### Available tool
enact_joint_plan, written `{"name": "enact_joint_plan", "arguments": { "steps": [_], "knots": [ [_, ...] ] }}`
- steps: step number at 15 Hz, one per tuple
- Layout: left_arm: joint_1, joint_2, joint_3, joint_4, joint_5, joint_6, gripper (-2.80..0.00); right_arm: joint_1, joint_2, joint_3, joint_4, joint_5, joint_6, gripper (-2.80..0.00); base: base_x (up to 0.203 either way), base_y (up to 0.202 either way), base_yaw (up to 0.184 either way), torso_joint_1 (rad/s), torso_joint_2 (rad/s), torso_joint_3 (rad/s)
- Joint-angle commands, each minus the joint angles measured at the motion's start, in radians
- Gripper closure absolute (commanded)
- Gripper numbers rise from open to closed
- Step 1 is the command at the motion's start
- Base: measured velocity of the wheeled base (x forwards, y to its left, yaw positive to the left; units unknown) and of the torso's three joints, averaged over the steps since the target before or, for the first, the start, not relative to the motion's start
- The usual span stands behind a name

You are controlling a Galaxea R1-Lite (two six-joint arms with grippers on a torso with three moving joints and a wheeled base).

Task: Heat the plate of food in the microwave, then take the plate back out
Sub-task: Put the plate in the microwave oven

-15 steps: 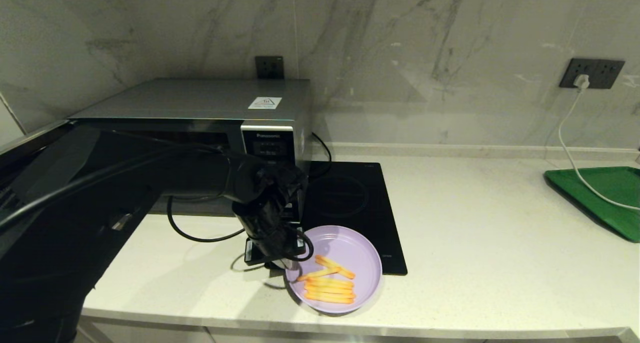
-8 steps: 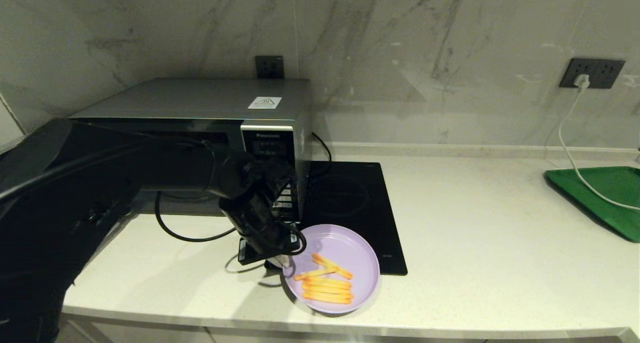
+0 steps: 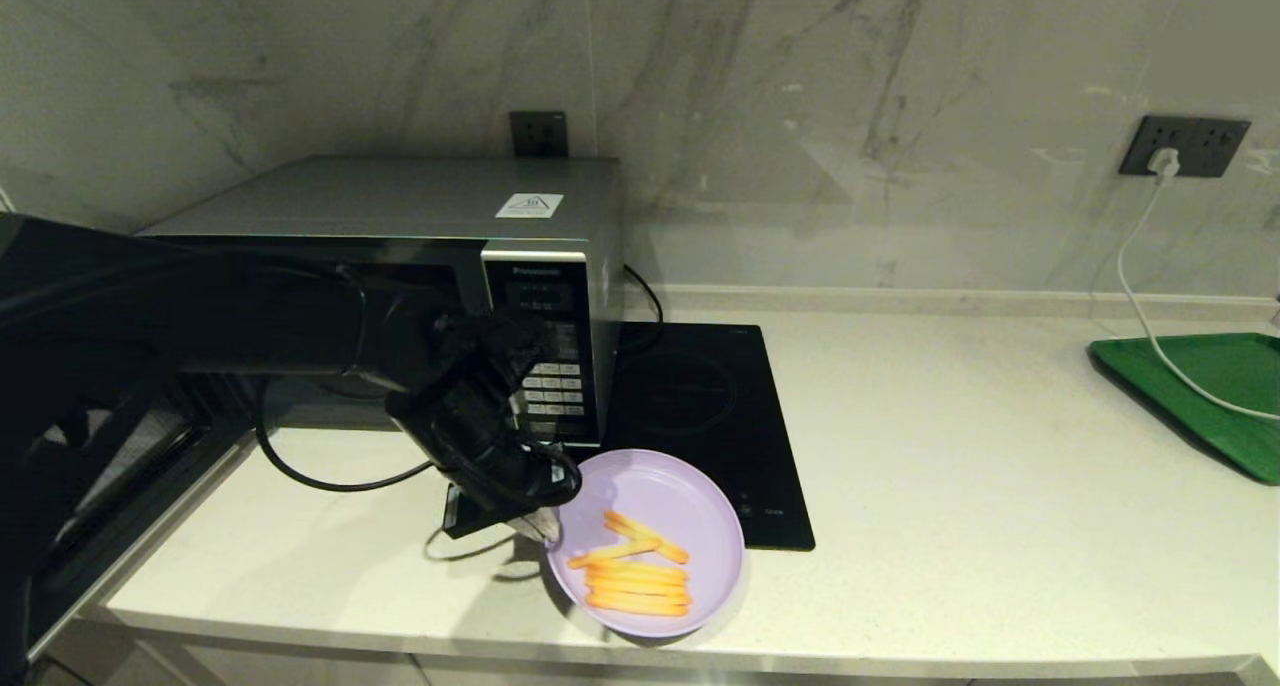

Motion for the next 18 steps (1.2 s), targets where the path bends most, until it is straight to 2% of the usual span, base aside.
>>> {"name": "enact_joint_plan", "arguments": {
  "steps": [1,4,7,10,13,18],
  "knots": [
    [0.038,-0.051,0.032,0.004,-0.017,-0.004,0.0,0.0,0.0,0.0,0.0,0.0,0.001,0.0,0.0,0.0,0.0,0.0,0.0,0.0],
    [0.094,-0.087,0.117,0.001,-0.025,-0.003,0.0,0.0,0.0,0.0,0.0,0.0,0.001,0.0,0.0,0.0,0.0,0.0,0.0,0.0],
    [0.151,-0.149,0.167,-0.014,-0.098,-0.001,0.0,0.0,0.0,0.0,0.0,0.0,0.001,0.0,0.0,0.0,0.0,0.0,0.0,0.0],
    [0.208,-0.201,0.211,-0.016,-0.113,-0.001,0.0,0.0,0.0,0.0,0.0,0.0,0.001,0.0,0.0,0.0,0.0,0.0,0.0,0.0],
    [0.297,-0.267,0.264,-0.015,-0.185,0.007,0.0,0.0,0.0,0.0,0.0,0.0,0.001,0.0,0.0,0.0,0.0,0.0,0.0,0.0],
    [0.439,-0.372,0.355,-0.016,-0.221,0.01,0.0,0.0,0.0,0.0,0.0,0.0,0.001,0.0,0.0,0.0,0.0,0.0,0.0,0.0]
  ]
}}
